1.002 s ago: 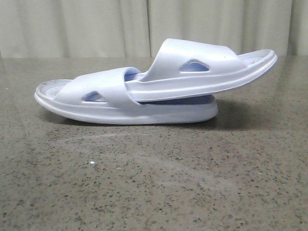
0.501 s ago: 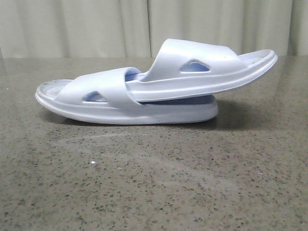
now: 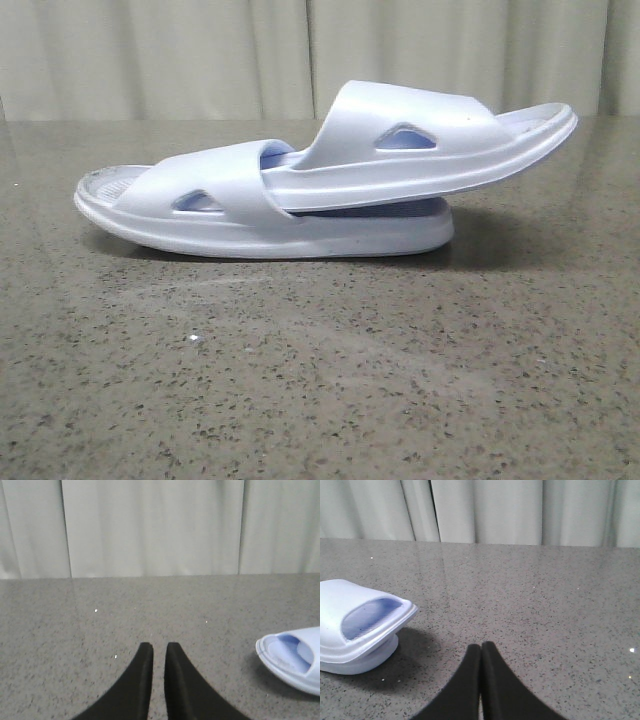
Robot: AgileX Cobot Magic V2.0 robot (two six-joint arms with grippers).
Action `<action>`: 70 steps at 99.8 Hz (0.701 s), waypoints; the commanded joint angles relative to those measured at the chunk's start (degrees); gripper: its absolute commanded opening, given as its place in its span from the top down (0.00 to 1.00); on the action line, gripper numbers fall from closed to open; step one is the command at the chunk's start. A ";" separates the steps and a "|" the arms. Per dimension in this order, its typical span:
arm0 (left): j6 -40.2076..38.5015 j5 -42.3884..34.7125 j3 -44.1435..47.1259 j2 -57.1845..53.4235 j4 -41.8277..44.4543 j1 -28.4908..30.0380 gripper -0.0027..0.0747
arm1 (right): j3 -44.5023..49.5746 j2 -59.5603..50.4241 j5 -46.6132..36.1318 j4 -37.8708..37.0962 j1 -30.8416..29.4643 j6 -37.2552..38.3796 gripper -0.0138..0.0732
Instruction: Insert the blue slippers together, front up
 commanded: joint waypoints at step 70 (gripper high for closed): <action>-19.87 -7.91 8.89 -8.63 24.59 -0.26 0.94 | -1.62 0.25 -3.50 0.06 -0.06 -0.57 0.96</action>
